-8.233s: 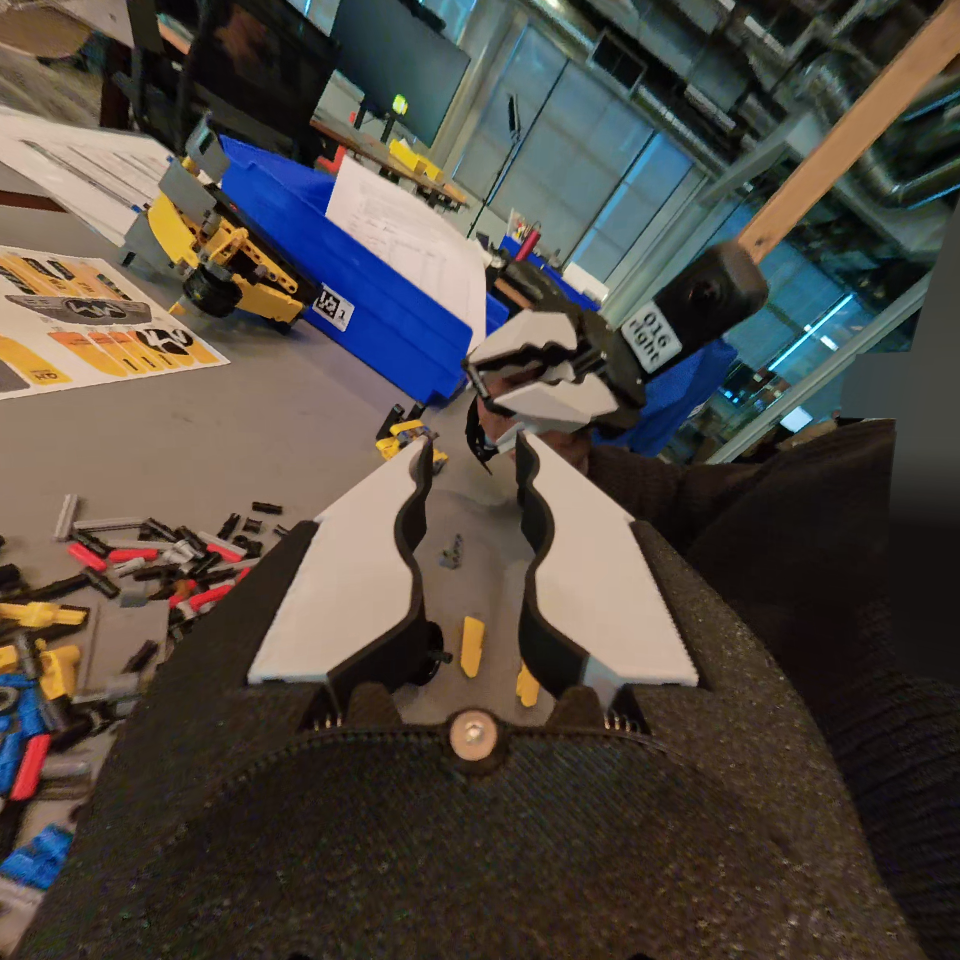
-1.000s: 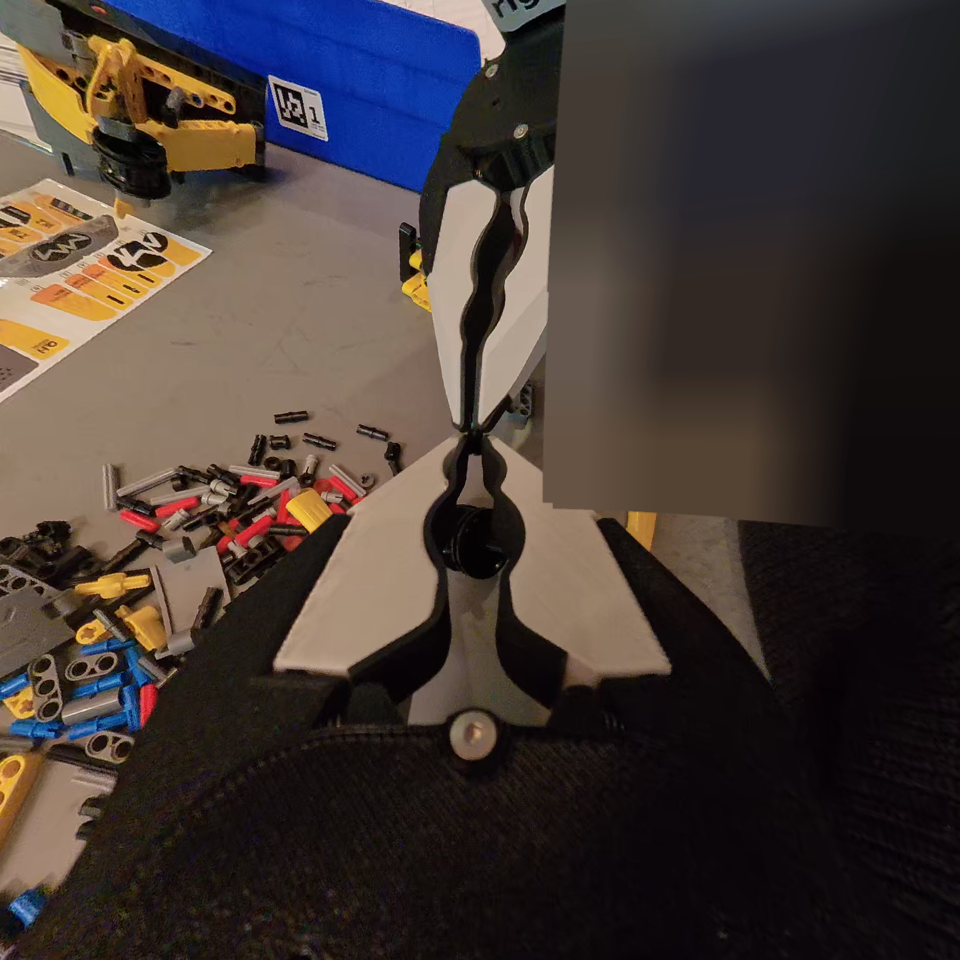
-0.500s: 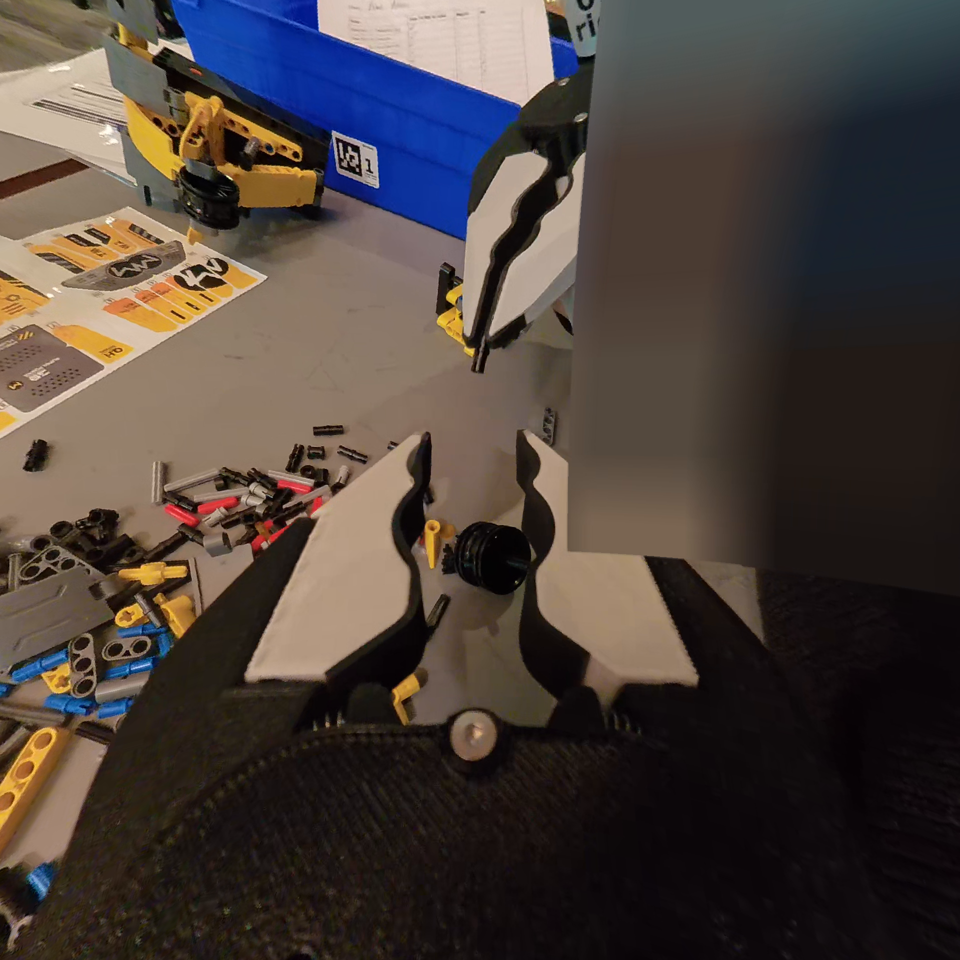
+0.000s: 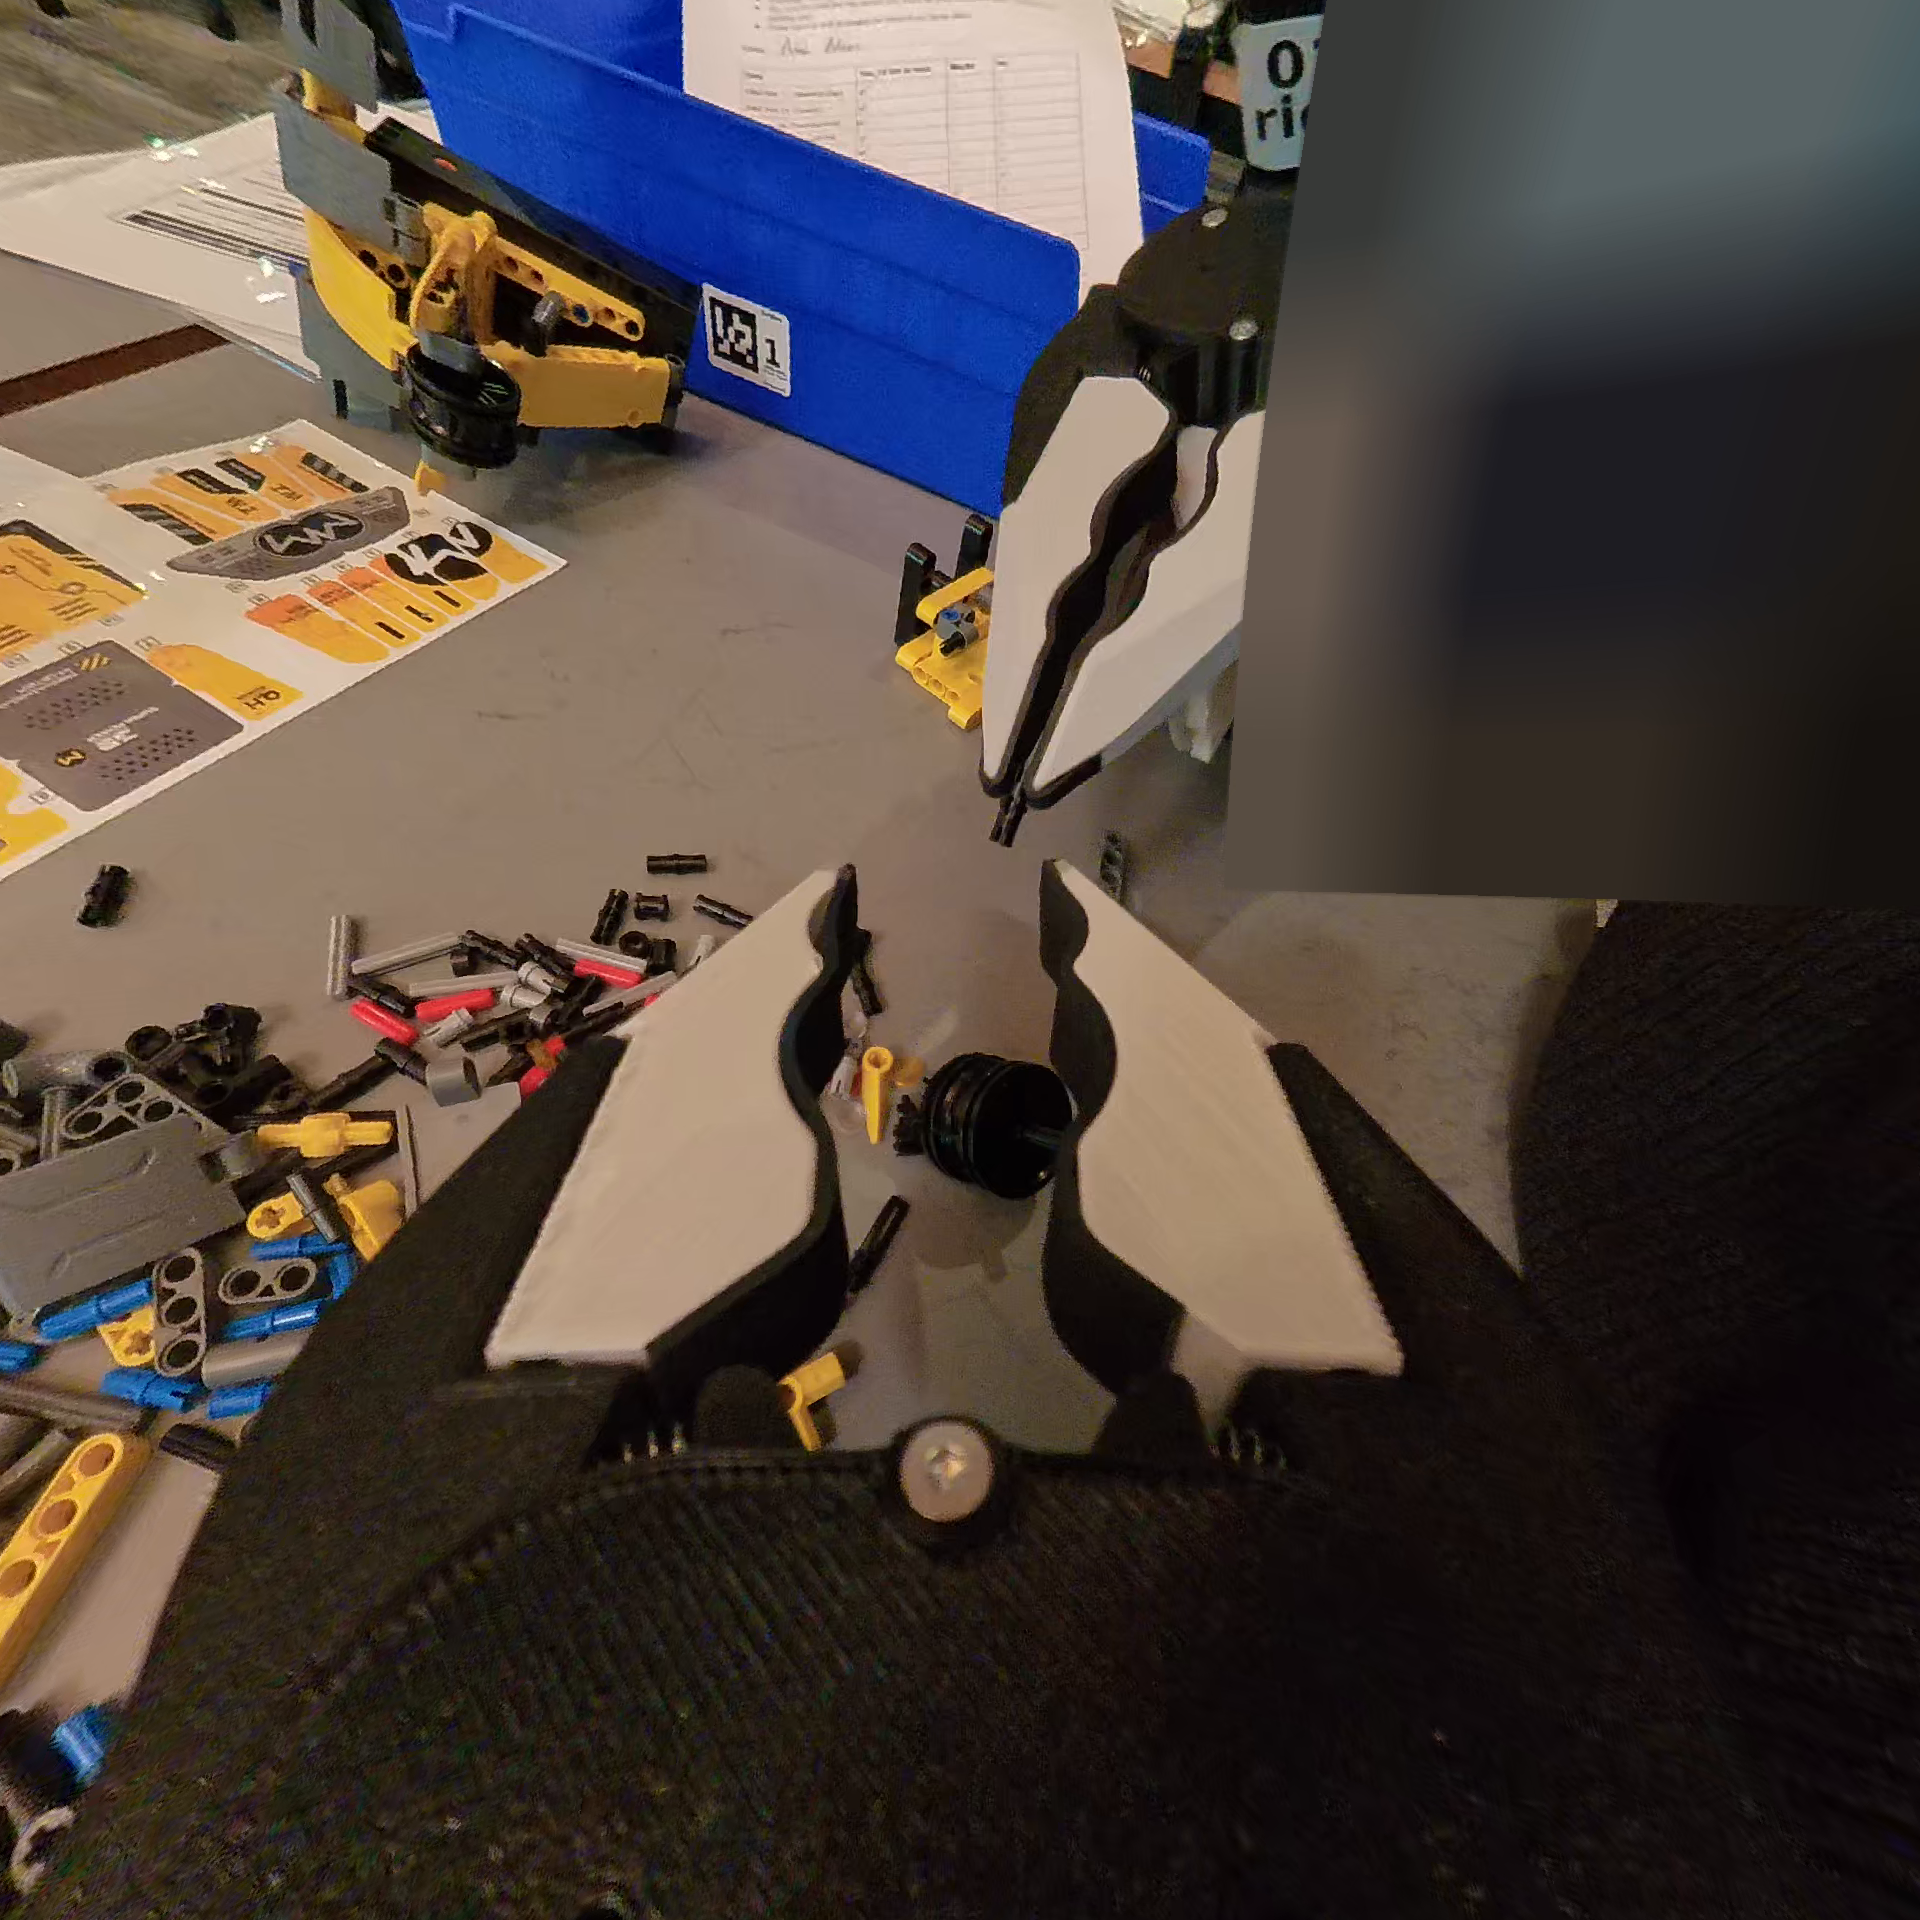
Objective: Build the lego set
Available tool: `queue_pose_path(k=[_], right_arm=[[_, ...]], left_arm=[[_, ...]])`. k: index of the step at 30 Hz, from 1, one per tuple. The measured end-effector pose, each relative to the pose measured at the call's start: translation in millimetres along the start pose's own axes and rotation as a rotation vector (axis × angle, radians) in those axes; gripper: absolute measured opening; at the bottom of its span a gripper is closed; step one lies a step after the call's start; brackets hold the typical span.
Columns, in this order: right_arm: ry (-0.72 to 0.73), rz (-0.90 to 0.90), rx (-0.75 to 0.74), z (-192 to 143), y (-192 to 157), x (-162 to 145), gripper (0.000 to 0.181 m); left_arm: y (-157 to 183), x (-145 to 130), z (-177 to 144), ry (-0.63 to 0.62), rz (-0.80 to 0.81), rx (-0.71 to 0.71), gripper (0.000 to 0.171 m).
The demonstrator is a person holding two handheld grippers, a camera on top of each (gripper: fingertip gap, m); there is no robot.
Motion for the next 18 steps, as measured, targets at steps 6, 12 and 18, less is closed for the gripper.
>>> queue_pose_path(k=[6, 12, 18], right_arm=[[-0.014, -0.099, -0.054, 4.0, -5.9, 0.9, 0.004], [-0.027, -0.111, -0.029, 9.1, -7.4, -4.1, 0.004], [-0.003, -0.074, -0.006, 8.5, -4.7, -3.4, 0.004]], left_arm=[[2.4, -1.3, 2.3, -0.012, -0.003, -0.016, 0.032], [3.2, -4.5, 4.3, -0.036, 0.007, -0.011, 0.031], [1.3, -4.6, 3.7, -0.032, -0.013, -0.018, 0.032]])
Point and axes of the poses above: each gripper's, where its closed fingertips meet, z out along the fingers, x out of its top, y = z × x across the jaws, the point moved 2 cm from there along -z, back along the fingers, and after that the axes turned 10 degrees about -y, right-handed, at the moved point
